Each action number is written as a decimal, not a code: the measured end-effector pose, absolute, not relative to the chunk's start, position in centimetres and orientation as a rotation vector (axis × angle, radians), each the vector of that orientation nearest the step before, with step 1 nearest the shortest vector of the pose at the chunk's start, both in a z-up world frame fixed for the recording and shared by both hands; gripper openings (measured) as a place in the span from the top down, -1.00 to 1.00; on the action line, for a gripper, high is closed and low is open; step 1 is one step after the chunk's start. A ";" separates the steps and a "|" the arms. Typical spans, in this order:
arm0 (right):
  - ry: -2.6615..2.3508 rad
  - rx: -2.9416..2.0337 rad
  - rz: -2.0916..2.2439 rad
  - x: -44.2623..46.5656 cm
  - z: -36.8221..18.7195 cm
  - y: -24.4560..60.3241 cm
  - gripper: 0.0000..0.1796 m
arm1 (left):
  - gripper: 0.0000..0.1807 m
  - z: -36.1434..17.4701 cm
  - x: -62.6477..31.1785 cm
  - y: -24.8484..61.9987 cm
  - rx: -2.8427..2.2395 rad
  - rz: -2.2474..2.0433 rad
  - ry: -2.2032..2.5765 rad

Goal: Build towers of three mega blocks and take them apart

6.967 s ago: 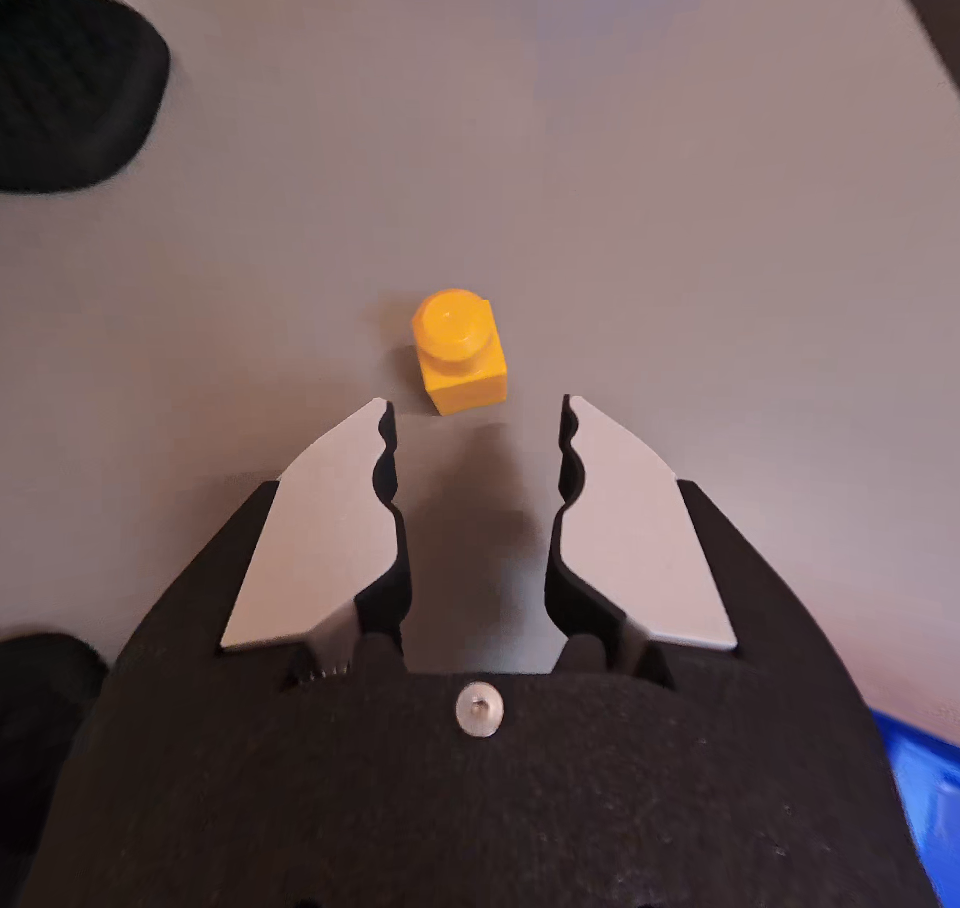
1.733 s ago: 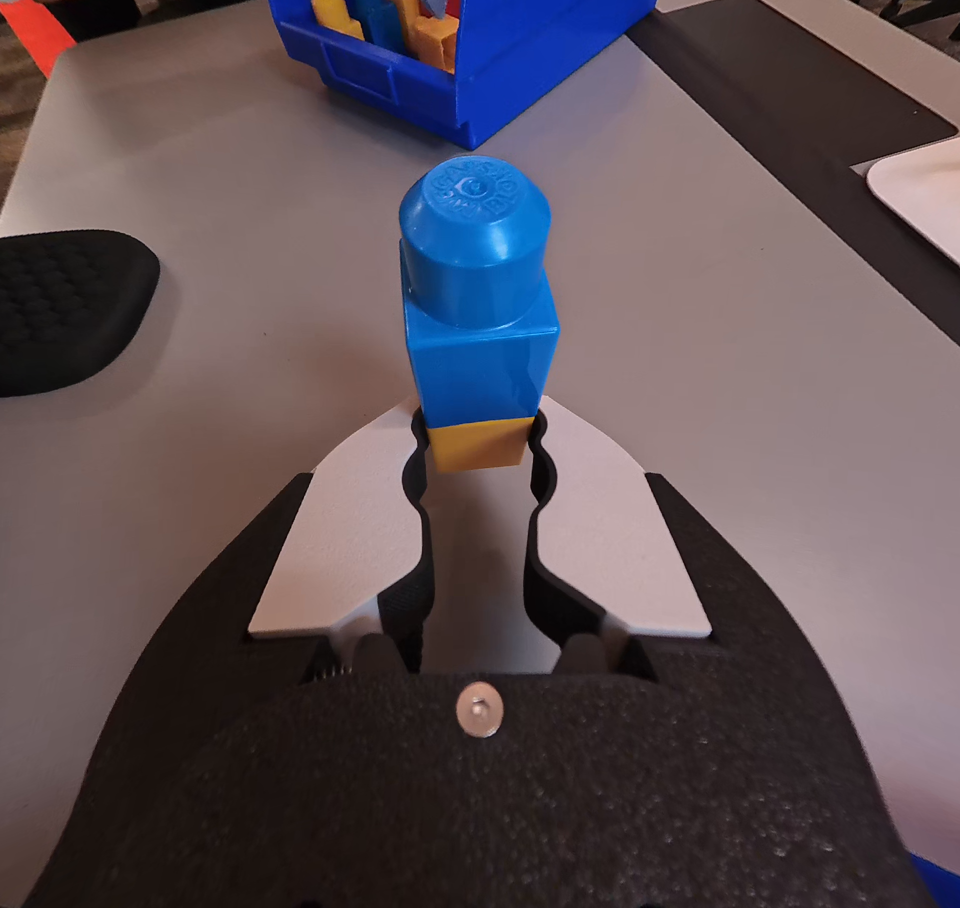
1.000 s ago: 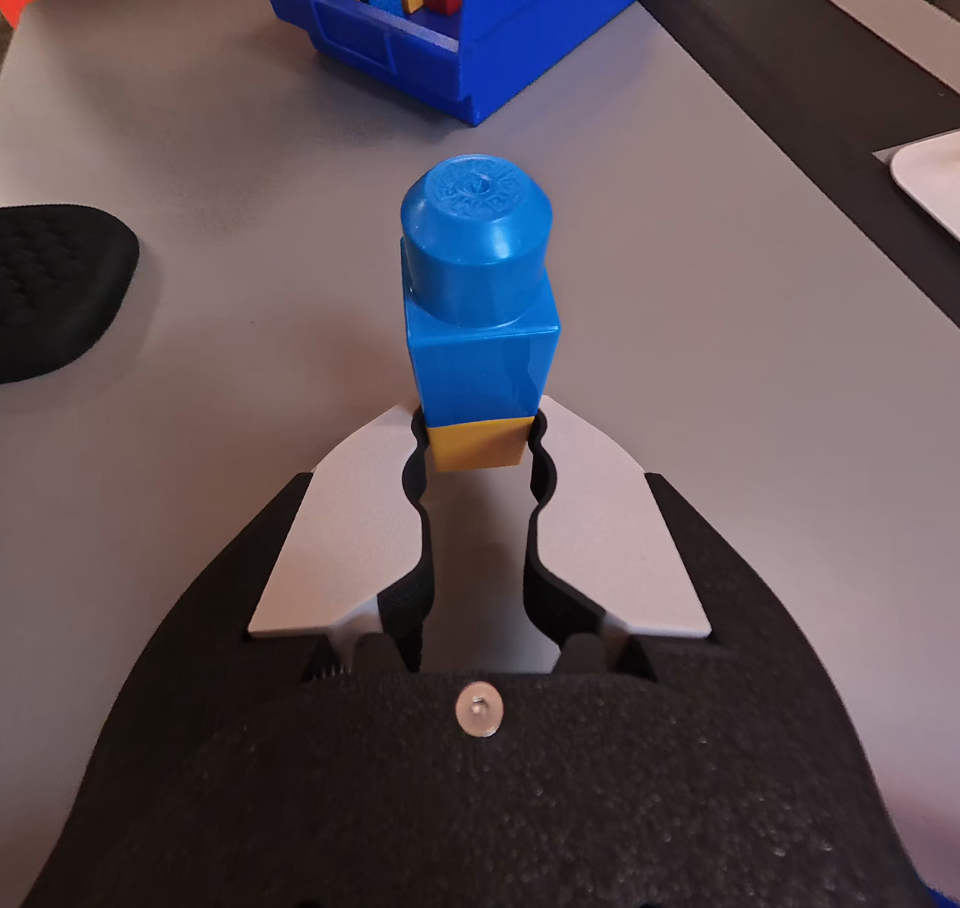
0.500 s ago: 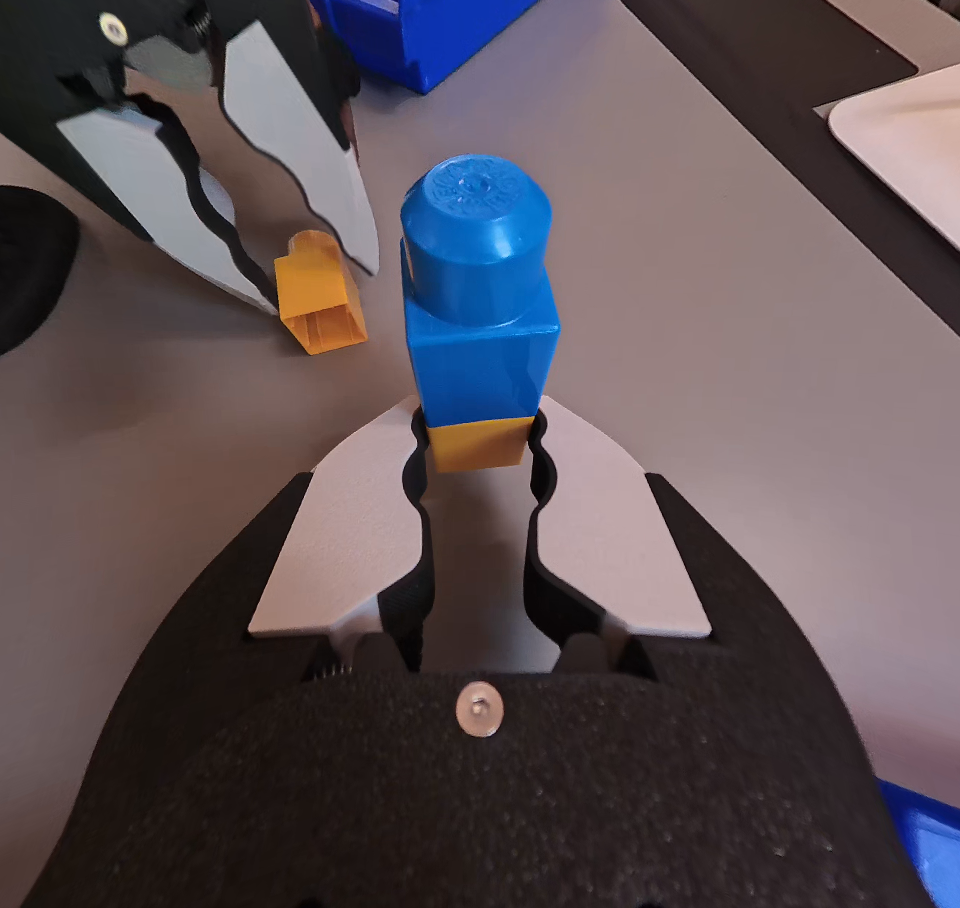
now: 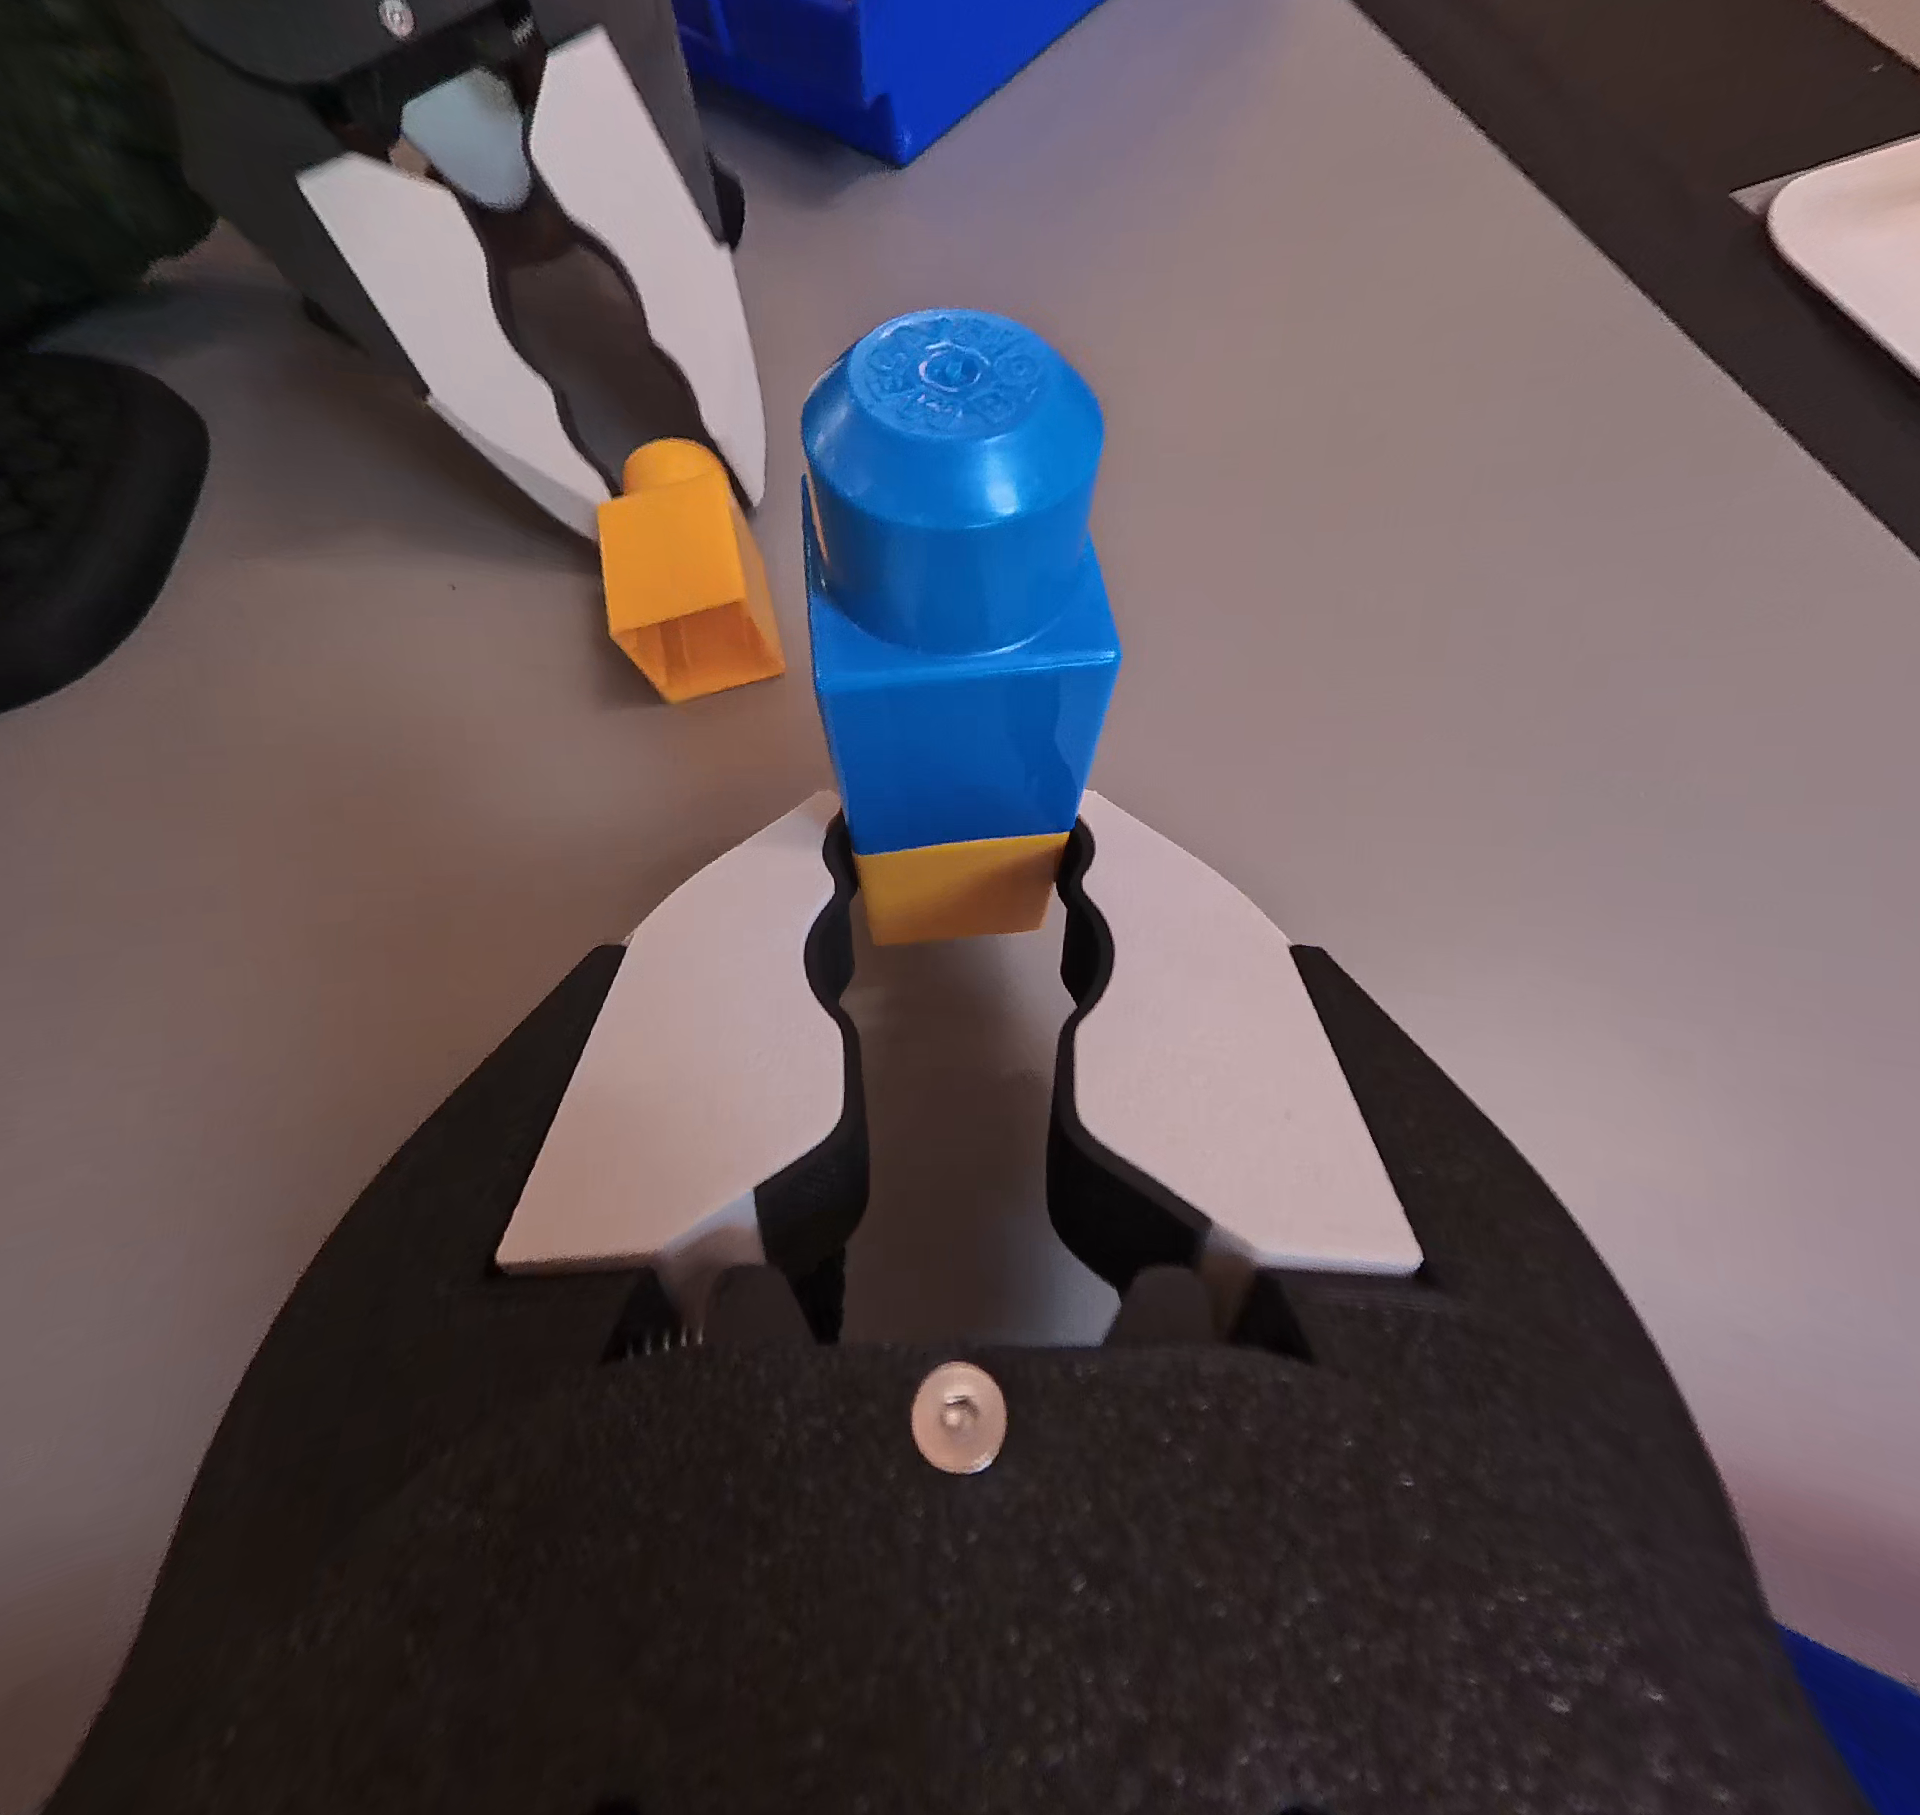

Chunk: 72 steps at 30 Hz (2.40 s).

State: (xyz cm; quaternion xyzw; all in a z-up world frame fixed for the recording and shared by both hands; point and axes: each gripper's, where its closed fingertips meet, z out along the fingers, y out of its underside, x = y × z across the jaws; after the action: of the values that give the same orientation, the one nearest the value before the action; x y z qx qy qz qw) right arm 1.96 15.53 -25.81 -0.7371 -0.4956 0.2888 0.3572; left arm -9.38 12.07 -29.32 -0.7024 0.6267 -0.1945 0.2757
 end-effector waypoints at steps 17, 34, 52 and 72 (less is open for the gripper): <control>-1.606 -1.957 0.584 -0.3 -27.9 11.8 0.59 | 0.68 -18.8 -6.7 13.2 -2.029 -0.136 2.144; -1.693 -2.032 0.690 -1.4 -29.0 9.4 0.59 | 0.68 -18.6 -4.0 11.6 -1.971 -0.405 2.202; -1.644 -1.957 0.770 -2.5 -29.0 9.6 0.59 | 0.55 -18.2 -1.8 10.4 -1.804 -0.340 2.162; -1.644 -1.780 0.786 -3.1 -28.8 9.8 0.60 | 0.61 -19.4 -0.6 10.0 -1.481 -0.909 1.644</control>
State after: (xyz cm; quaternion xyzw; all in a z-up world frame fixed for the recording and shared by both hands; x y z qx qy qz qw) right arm -3.11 9.76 -28.76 -0.6681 -0.6171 0.2951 0.2929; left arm -0.56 9.96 -19.38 -0.5762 0.6395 -0.3536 0.3661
